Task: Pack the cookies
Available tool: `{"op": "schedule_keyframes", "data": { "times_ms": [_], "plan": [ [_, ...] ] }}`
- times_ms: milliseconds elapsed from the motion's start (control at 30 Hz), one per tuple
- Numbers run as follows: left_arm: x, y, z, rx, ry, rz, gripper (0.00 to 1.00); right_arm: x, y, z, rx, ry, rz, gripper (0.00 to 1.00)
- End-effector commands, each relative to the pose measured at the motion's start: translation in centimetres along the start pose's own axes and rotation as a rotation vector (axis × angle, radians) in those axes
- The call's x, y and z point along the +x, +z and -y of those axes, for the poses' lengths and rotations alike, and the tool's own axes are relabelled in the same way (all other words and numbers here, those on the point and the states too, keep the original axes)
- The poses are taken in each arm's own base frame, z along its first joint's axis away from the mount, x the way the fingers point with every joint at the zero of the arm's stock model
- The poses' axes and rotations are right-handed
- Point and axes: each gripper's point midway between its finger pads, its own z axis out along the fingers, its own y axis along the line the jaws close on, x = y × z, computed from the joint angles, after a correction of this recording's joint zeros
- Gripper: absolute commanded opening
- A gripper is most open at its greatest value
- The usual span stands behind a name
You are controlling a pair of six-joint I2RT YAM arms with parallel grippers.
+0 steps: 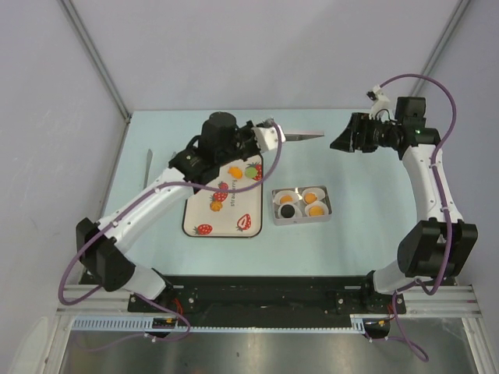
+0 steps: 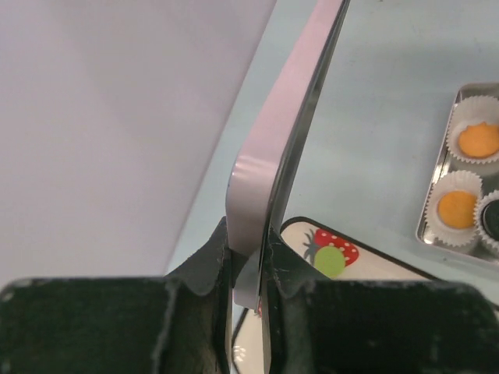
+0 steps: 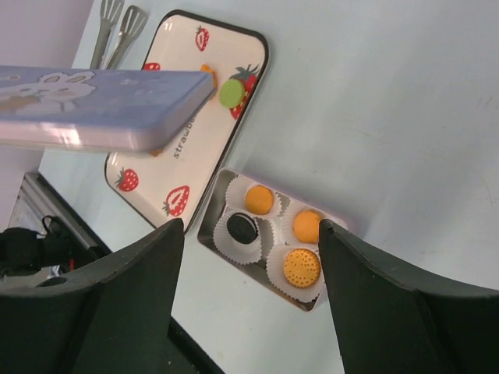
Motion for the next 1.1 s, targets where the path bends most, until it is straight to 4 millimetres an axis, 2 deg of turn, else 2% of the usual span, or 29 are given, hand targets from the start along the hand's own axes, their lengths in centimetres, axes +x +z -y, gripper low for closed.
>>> {"op": "schedule_keyframes", "data": {
  "times_ms": [0,133,167,200,267,300,333,400,467,500,600,667,700,733,833,1067],
  "plan": [
    [-2.2,-2.2,-1.9,-0.155,0.341,-0.047,0.0,-1.0,-1.5,-1.6,-0.079,-0.031,0.027,0.75],
    [-3.1,-2.9,-2.3,-0.202,0.428,-0.057,0.0,-1.5,-2.7,-1.8,-0.143,0.011,0.055,0.76],
    [-2.7,-2.7,-2.1,-0.206,0.448,-0.062,0.0,-1.5,-2.7,-2.1,-0.187,0.024,0.055,0.76],
    [-3.3,-2.8,-2.8,-0.259,0.481,-0.048,0.0,-1.5,-2.8,-2.2,-0.206,0.043,0.055,0.77],
    [-2.7,-2.4,-2.2,-0.274,0.508,-0.052,0.0,-1.4,-2.7,-2.4,-0.266,0.073,0.043,0.8],
    [-3.6,-2.5,-2.8,-0.324,0.52,-0.025,0.0,-1.5,-2.7,-2.6,-0.285,0.078,0.039,0.8],
    [-3.0,-2.3,-2.6,-0.34,0.521,-0.04,0.01,-1.4,-2.7,-3.0,-0.322,0.096,0.026,0.81],
    [-3.7,-2.2,-2.4,-0.378,0.527,-0.025,0.01,-1.5,-2.1,-2.6,-0.359,0.124,0.007,0.84],
    [-3.4,-2.0,-2.3,-0.415,0.521,-0.045,0.0,-1.4,-1.8,-2.8,-0.412,0.15,-0.014,0.85],
    [-4.3,-2.0,-2.0,-0.436,0.513,-0.021,0.0,-1.2,-1.3,-2.4,-0.429,0.173,-0.027,0.86],
    [-5.0,-2.1,-1.7,-0.489,0.525,-0.01,0.0,-1.2,-0.8,-2.1,-0.469,0.19,-0.042,0.86],
    [-4.4,-1.8,-0.6,-0.495,0.563,-0.014,0.0,-1.1,-0.2,-1.5,-0.495,0.213,-0.059,0.86],
    [-5.3,-2.3,-1.0,-0.545,0.591,0.015,0.0,-1.1,-0.1,-1.4,-0.508,0.221,-0.063,0.85],
    [-4.4,-2.0,-0.1,-0.537,0.616,0.009,0.0,-0.8,0.3,-1.2,-0.535,0.262,-0.081,0.85],
    [-4.1,-1.7,0.9,-0.539,0.652,0.017,0.01,-1.2,0.5,-1.1,-0.579,0.261,-0.08,0.85],
    [-4.9,-1.5,1.9,-0.582,0.687,0.074,0.0,-1.9,1.8,0.1,-0.592,0.284,-0.092,0.84]
  ]
}}
